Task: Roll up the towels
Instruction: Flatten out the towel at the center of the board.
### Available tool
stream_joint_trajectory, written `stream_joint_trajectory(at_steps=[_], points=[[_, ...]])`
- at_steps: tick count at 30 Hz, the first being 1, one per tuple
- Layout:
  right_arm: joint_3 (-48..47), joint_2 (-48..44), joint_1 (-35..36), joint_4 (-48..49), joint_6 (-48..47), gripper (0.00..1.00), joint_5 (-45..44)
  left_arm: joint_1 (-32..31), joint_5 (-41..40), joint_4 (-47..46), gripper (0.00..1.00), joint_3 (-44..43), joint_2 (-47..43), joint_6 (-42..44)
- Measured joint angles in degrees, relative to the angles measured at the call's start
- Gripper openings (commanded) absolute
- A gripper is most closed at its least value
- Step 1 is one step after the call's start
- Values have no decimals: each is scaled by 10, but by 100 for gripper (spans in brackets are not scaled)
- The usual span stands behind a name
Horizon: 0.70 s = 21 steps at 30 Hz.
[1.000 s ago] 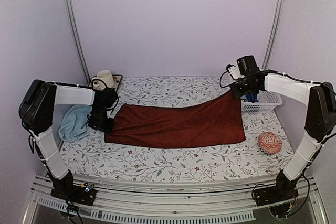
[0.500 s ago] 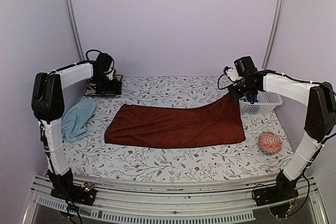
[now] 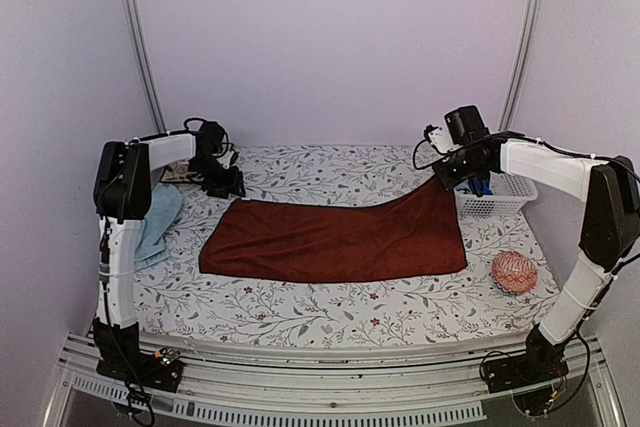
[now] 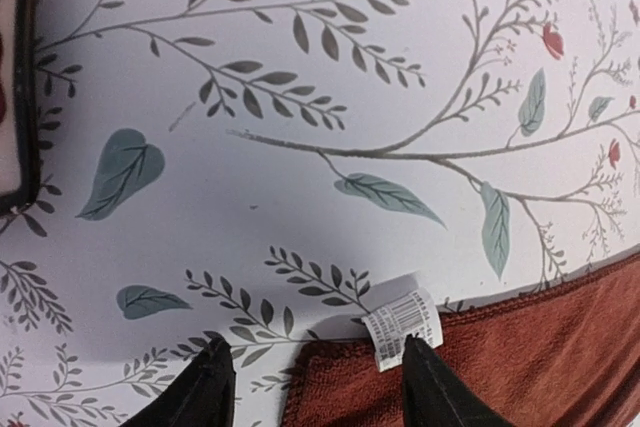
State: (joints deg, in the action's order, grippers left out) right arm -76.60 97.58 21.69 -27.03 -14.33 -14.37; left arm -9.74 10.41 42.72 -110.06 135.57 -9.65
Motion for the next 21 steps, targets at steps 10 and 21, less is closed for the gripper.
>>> stream_joint_trajectory(at_steps=[10, 21], points=[[-11, 6, 2, -1, 0, 2, 2, 1, 38, -14, 47, 41, -17, 4], [-11, 12, 2, -1, 0, 2, 4, 0, 31, -25, 30, 68, -30, 10]])
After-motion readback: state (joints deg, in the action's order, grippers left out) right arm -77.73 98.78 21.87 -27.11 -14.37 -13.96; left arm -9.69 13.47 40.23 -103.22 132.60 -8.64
